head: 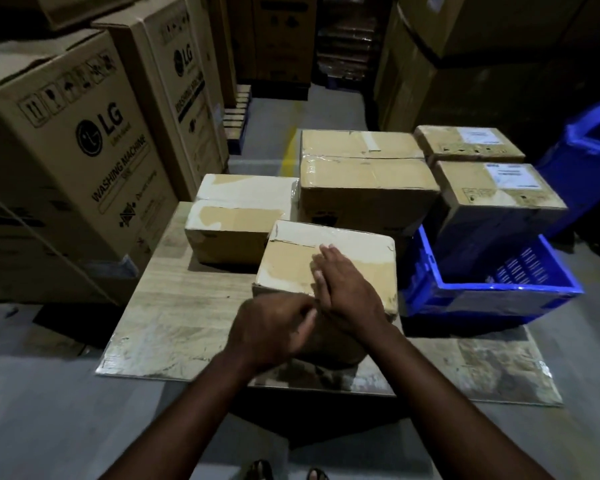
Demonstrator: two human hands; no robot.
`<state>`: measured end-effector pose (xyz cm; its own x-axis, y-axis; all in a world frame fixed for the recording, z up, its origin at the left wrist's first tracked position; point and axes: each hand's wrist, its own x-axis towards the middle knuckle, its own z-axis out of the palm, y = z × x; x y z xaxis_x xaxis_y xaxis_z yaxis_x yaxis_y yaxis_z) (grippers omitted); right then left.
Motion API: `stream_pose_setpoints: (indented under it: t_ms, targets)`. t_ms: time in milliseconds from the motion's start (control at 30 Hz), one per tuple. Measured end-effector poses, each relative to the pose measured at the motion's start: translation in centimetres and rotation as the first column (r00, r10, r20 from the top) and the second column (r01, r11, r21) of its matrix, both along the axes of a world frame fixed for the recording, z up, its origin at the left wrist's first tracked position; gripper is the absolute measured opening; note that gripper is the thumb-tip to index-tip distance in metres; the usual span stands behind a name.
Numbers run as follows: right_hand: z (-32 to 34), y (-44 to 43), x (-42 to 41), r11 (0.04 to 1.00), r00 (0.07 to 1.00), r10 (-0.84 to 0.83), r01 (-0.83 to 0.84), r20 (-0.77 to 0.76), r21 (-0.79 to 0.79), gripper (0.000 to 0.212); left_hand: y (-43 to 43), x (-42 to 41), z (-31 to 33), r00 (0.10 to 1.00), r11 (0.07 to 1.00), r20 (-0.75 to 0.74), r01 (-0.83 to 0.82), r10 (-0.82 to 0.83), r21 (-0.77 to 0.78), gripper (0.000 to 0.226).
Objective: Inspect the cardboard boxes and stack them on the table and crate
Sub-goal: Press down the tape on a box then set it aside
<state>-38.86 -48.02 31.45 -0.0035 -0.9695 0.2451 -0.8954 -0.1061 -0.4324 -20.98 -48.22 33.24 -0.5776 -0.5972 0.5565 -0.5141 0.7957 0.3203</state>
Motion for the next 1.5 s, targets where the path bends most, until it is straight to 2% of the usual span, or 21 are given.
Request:
stream_pose_setpoints:
  t_ms: [33, 67, 133, 200, 400, 567, 700, 900, 1033, 1133, 1200, 1300, 1400, 1433, 1500]
  targets:
    - [0.0, -0.2, -0.4, 0.999, 0.999, -0.027, 0.027, -0.026, 0.019, 0.059, -1.3, 0.3, -0.1, 0.998, 0.999, 0.055, -0.042, 0.043, -0.022, 0.033]
    - [0.1, -0.3, -0.7, 0.997, 0.997, -0.045, 0.048, -0.066, 0.057, 0.064, -2.5, 0.4, -0.5, 0.977, 0.996, 0.195, -0.084, 0.085, -0.011, 0.054]
    - [0.3, -0.2, -1.4, 0.988, 0.983, -0.084, 0.103, -0.165, 0.113, 0.071, -4.4, 0.6, -1.0, 0.866, 0.990, 0.484, -0.142, 0.124, 0.001, 0.093]
    - [0.4, -0.1, -1.9, 0.975, 0.965, -0.118, 0.158, -0.234, 0.159, 0.069, -5.2, 0.5, -1.9, 0.805, 0.985, 0.585, -0.163, 0.098, 0.059, 0.108]
    - [-0.2, 0.3, -1.7, 0.960, 0.946, -0.148, 0.208, -0.289, 0.190, 0.069, -5.1, 0.2, -3.7, 0.842, 0.979, 0.519, -0.199, 0.146, 0.048, 0.101]
    - [0.8, -0.3, -3.5, 0.955, 0.979, -0.101, 0.145, -0.177, 0.258, 0.058, -5.8, 0.0, -2.5, 0.875, 0.981, 0.474, -0.166, 0.098, 0.104, 0.087]
    - [0.7, -0.2, -5.3, 0.934, 0.942, -0.202, 0.268, -0.269, 0.235, 0.058, -7.0, -1.5, -1.6, 0.887, 0.985, 0.451, -0.151, 0.099, 0.080, 0.070]
    - [-0.2, 0.1, -4.9, 0.928, 0.935, -0.240, 0.300, -0.259, 0.223, 0.068, -7.5, -2.9, -2.4, 0.842, 0.985, 0.539, -0.110, 0.022, 0.133, 0.067]
    - [0.2, 0.1, -4.9, 0.923, 0.932, -0.242, 0.307, -0.271, 0.232, 0.060, -7.6, -2.8, -1.8, 0.838, 0.985, 0.546, -0.094, -0.001, 0.146, 0.068]
    - [0.8, -0.7, -3.8, 0.921, 0.956, -0.174, 0.243, -0.235, 0.305, 0.057, -7.4, -3.4, -1.4, 0.829, 0.993, 0.559, -0.051, -0.017, 0.107, 0.069]
    - [0.5, -0.9, -2.5, 0.938, 0.961, -0.114, 0.188, -0.252, 0.293, 0.057, -7.3, -3.6, -1.5, 0.834, 0.991, 0.550, -0.032, -0.046, 0.132, 0.068]
    - [0.0, -0.6, -2.1, 0.954, 0.954, -0.112, 0.182, -0.279, 0.239, 0.057, -7.4, -3.8, -1.9, 0.841, 0.989, 0.538, -0.031, -0.054, 0.147, 0.066]
    - [0.3, -0.2, -3.2, 0.961, 0.979, -0.097, 0.139, -0.177, 0.240, 0.059, -7.7, -3.2, -2.0, 0.845, 0.990, 0.535, -0.057, -0.020, 0.129, 0.068]
    - [0.5, 0.1, -3.8, 0.966, 0.982, -0.133, 0.158, -0.131, 0.206, 0.060, -7.9, -2.6, -2.1, 0.853, 0.988, 0.522, -0.096, 0.021, 0.117, 0.070]
    - [0.3, 1.1, -5.0, 0.943, 0.950, -0.313, 0.312, -0.008, 0.111, 0.061, -8.5, -1.1, -2.3, 0.888, 0.965, 0.441, -0.216, 0.132, 0.147, 0.075]
